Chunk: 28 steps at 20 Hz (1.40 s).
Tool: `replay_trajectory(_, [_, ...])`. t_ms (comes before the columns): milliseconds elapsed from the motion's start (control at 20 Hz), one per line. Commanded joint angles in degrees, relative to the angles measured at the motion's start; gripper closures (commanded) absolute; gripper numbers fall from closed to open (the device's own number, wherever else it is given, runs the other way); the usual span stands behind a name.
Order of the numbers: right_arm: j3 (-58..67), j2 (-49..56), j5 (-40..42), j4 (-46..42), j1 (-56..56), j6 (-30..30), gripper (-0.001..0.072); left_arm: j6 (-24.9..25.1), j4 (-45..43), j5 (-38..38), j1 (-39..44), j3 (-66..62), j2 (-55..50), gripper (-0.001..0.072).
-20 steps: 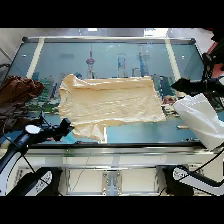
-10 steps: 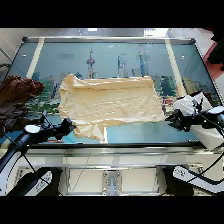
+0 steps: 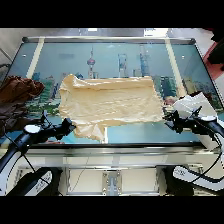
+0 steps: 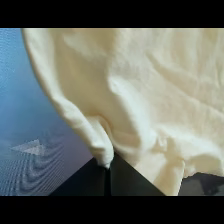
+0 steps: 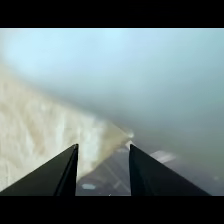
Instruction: Fold the shirts.
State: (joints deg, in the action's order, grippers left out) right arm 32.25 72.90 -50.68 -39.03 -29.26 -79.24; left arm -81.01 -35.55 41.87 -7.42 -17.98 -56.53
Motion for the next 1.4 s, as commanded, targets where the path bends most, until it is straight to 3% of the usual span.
replay_trajectory(0, [-0.5, 1.2, 8.6, 3.4, 3.7, 0.2, 0.0333, 0.0, 0.0, 0.0, 0.0, -0.1, 0.0, 0.0697])
replay_trajectory(50, [-0.5, 1.3, 9.6, 4.6, 4.5, 0.2, 0.0337, 0.0, 0.0, 0.0, 0.0, -0.1, 0.0, 0.0697])
replay_trajectory(100, [-0.5, 1.3, 10.2, 5.1, 5.3, 0.9, 0.0412, 0.0, 0.0, 0.0, 0.0, -0.1, 0.0, 0.0696])
replay_trajectory(150, [-0.5, 1.3, 10.0, 6.0, 5.7, 1.9, 0.0589, 0.1, 0.0, -0.2, 0.0, -0.1, 0.0, 0.0697])
replay_trajectory(200, [-0.5, 1.3, 8.8, 8.4, 5.7, 4.6, 0.0681, 0.2, 0.0, -0.4, -0.1, -0.3, 0.0, 0.0697])
replay_trajectory(300, [0.3, 0.3, 3.6, 14.8, 5.0, 13.9, 0.0685, 2.7, -0.1, 0.2, -0.1, -3.1, 0.3, 0.0697])
replay_trajectory(350, [1.2, -1.3, 0.7, 16.6, 4.6, 15.2, 0.0686, 4.4, -0.1, 1.6, -0.1, -6.4, 1.0, 0.0697])
replay_trajectory(550, [10.6, -17.5, -9.3, 12.2, 0.1, 15.2, 0.0687, 12.1, -2.4, 7.8, -0.1, -25.5, 9.6, 0.0698])
replay_trajectory(650, [17.8, -29.8, -13.5, 6.7, -5.1, 11.1, 0.0687, 12.0, -8.5, 9.0, -0.1, -35.3, 16.0, 0.0698])
replay_trajectory(900, [37.4, -52.3, -15.1, -1.8, -17.7, 10.3, 0.0686, 10.3, -18.0, 7.9, -0.1, -57.3, 25.9, 0.0699])
replay_trajectory(1050, [49.4, -53.7, -12.3, -6.4, -19.0, 9.7, 0.0686, 10.3, -29.5, 6.6, -0.1, -70.5, 25.9, 0.0699])
replay_trajectory(1150, [54.2, -51.4, -8.9, -5.5, -19.0, 9.6, 0.0687, 7.4, -37.9, 5.1, -0.1, -75.0, 25.7, 0.07])
replay_trajectory(1250, [55.4, -46.5, -10.4, 3.5, -19.0, 9.7, 0.0687, 6.8, -40.1, 7.5, -0.1, -75.8, 24.4, 0.07])
replay_trajectory(1350, [54.2, -39.1, -17.9, 15.9, -19.0, 12.5, 0.0687, 5.4, -38.7, 14.7, -0.1, -75.8, 20.2, 0.07])
